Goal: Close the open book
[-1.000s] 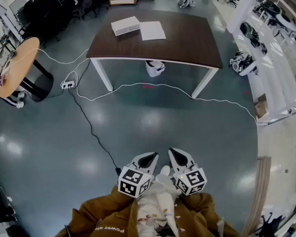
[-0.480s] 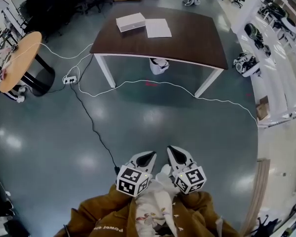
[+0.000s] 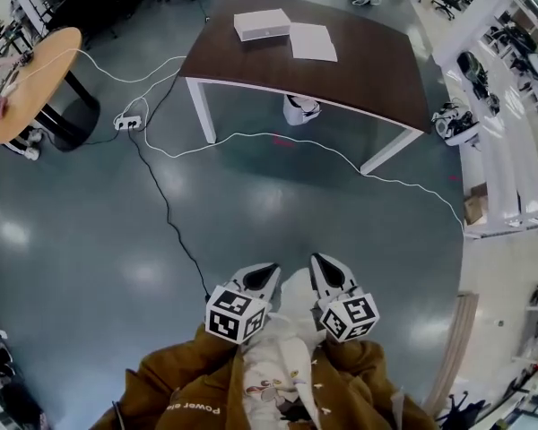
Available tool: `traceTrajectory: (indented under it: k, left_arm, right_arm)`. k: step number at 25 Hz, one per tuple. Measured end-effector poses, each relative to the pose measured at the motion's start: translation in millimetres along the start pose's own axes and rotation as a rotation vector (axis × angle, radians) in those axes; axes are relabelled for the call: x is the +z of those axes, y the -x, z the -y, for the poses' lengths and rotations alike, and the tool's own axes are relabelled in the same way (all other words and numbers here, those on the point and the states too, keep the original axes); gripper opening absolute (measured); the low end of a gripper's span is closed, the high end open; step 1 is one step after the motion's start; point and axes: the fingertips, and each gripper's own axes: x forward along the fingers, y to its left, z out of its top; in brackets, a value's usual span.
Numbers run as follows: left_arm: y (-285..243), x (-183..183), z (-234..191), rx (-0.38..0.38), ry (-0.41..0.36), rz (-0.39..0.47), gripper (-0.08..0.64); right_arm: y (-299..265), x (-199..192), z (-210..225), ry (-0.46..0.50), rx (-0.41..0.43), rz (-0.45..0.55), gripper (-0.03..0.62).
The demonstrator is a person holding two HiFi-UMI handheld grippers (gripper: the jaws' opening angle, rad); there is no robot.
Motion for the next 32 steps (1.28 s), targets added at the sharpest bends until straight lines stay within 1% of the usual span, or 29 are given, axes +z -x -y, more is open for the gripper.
traceTrajectory:
  k: [2, 5, 9, 11, 14, 16, 20, 25, 28, 32]
  left_arm:
    - [1, 10, -12, -0.004, -0.007, 0.007, 0.006]
    - [-8, 27, -26, -0.001, -0.016, 0.012, 0.006]
    - [-43, 57, -51, 0.008, -0.011, 0.004, 0.006]
    - [-70, 75, -61, 0.014, -0.016, -0.005, 0.006]
    - [-123, 108, -74, 0.028, -0.020, -0.035, 0.006]
    - [-159, 142, -77, 0.037, -0.020, -0.040, 0.006]
    - [-235, 216, -70, 0.035, -0.058, -0.039, 0.006]
    - [-324, 276, -72, 0.051, -0.082, -0.091, 0.006]
    - [-357, 305, -80, 0.074, -0.081, -0.089, 0.006]
    - [-386, 330, -97, 0.096, -0.052, -0.086, 0.006]
  right_arm:
    - [-11, 3, -2, -0.006, -0.010, -0.007, 0.006]
    - [-32, 13, 3, 0.013, -0.011, -0.022, 0.005]
    - [-73, 30, 33, 0.005, -0.007, -0.023, 0.005]
    - [-95, 40, 59, -0.009, 0.000, -0.025, 0.005]
    - [-132, 59, 111, -0.043, 0.010, -0.038, 0.005]
    - [-153, 86, 149, -0.056, 0.015, -0.030, 0.005]
    - [-185, 147, 223, -0.041, 0.033, -0.007, 0.005]
    - [-227, 194, 317, -0.090, 0.056, -0.007, 0.005]
    - [-247, 216, 354, -0.087, 0.071, -0.004, 0.005]
    - [-273, 227, 377, -0.076, 0.092, -0.020, 0.005]
